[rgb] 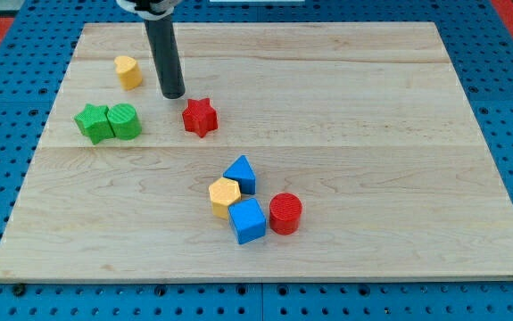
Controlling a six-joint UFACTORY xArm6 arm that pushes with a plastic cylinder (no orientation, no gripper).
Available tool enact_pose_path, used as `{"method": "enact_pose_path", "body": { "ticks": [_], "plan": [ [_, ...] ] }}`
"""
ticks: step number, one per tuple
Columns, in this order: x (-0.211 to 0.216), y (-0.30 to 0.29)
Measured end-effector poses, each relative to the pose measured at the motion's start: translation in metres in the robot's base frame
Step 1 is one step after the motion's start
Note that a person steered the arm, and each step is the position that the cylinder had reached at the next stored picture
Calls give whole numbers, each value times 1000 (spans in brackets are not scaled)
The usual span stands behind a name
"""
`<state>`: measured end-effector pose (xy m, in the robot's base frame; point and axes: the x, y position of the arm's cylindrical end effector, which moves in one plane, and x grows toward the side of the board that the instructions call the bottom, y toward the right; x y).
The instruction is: Move the yellow heart between the red star and the red circle
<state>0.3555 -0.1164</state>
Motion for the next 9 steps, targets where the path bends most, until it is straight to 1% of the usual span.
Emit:
{"method": "enact_pose_path", "body": {
  "ticks": [1, 2, 3, 4, 5, 6, 7, 8, 9],
  "plan": [
    [54, 91],
    [56, 103],
    [89, 100],
    [44, 116],
    [-54, 73],
    [-100, -63],
    [-86, -148],
    [-37, -13],
    [9, 68]
  ]
}}
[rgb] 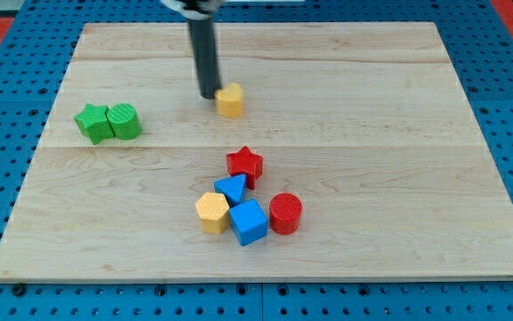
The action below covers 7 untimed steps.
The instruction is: Move the yellow heart between the red star and the red circle
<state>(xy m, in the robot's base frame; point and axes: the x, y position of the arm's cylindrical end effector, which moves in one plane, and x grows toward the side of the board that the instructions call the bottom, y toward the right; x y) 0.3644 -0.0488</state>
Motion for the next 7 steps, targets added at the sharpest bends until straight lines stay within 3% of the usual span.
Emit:
{"method": "enact_pose_path", "body": {
  "ticks": [2, 4, 5, 7],
  "plan": [
    [1, 67],
    [38, 107],
    [95, 116],
    [119, 70]
  ]
}}
